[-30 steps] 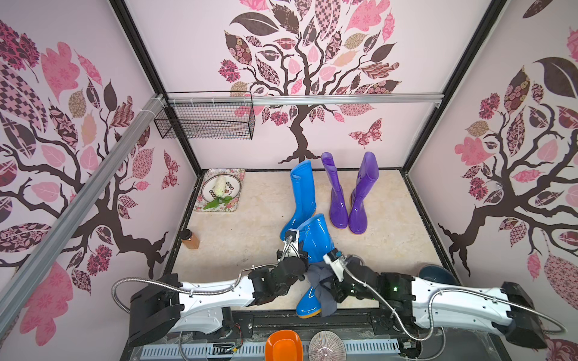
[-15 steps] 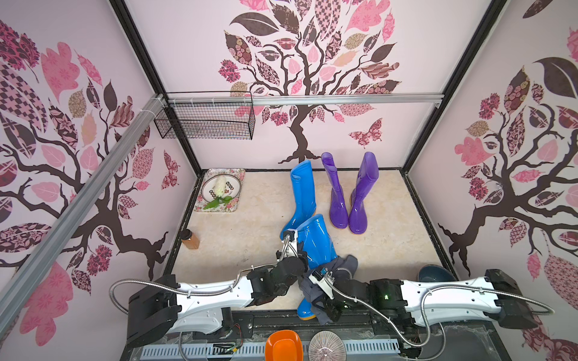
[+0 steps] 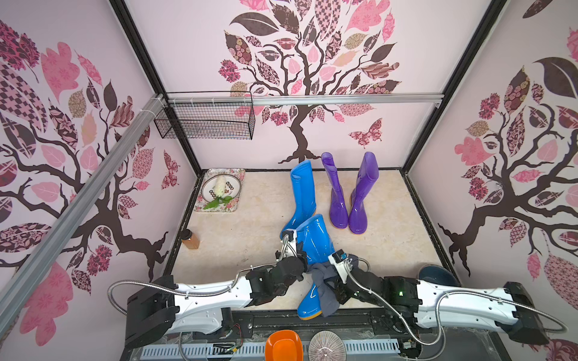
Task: Wipe the rubber boots with a cloth
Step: Wipe the dirt off the rubber boot.
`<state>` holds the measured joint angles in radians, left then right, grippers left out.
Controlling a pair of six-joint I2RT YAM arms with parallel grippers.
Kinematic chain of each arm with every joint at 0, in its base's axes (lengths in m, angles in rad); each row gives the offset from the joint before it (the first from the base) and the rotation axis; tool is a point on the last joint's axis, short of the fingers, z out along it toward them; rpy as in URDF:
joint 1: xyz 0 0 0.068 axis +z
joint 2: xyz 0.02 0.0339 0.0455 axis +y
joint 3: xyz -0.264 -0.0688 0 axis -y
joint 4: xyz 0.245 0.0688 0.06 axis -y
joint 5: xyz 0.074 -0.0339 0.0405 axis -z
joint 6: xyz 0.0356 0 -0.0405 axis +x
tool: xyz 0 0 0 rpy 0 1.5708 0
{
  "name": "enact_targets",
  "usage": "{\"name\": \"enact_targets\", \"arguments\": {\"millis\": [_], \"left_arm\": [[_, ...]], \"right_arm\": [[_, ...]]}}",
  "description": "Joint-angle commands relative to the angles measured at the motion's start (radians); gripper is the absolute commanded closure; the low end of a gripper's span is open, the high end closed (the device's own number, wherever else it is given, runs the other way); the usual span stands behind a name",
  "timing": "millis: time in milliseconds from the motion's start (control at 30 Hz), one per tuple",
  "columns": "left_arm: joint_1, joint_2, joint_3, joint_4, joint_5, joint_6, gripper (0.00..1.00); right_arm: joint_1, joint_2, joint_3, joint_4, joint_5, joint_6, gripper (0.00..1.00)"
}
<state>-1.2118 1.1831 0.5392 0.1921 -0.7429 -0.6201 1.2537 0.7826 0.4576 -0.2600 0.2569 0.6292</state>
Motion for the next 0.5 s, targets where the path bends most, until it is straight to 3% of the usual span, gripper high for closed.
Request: {"name": "enact_targets", "arguments": {"millis": [0,200,267,333,467], "left_arm": [[-0.002,-0.005,-0.022,0.029,-0.006,-0.02,1.0],[-0.002,0.001,-0.024,0.048,0.0,-0.02,1.0],[-0.002,0.01,-0.023,0.06,0.006,-0.02,1.0],[-0.002,0.018,-0.018,0.064,0.012,-0.017,1.0],[-0.002,0.021,-0.015,0.071,0.011,-0.013,1.0]], "right_arm": [[-0.031,-0.053,-0.021,-0.026,0.035,0.003,1.0],[-0.033,-0.062,-0.052,0.048,-0.004,-0.039,1.0],[-0.035,-0.059,-0.075,0.09,-0.03,-0.04,0.92],[-0.04,-0.043,-0.081,0.114,-0.05,-0.031,1.0],[-0.04,-0.004,-0.085,0.176,-0.137,0.013,1.0]]}}
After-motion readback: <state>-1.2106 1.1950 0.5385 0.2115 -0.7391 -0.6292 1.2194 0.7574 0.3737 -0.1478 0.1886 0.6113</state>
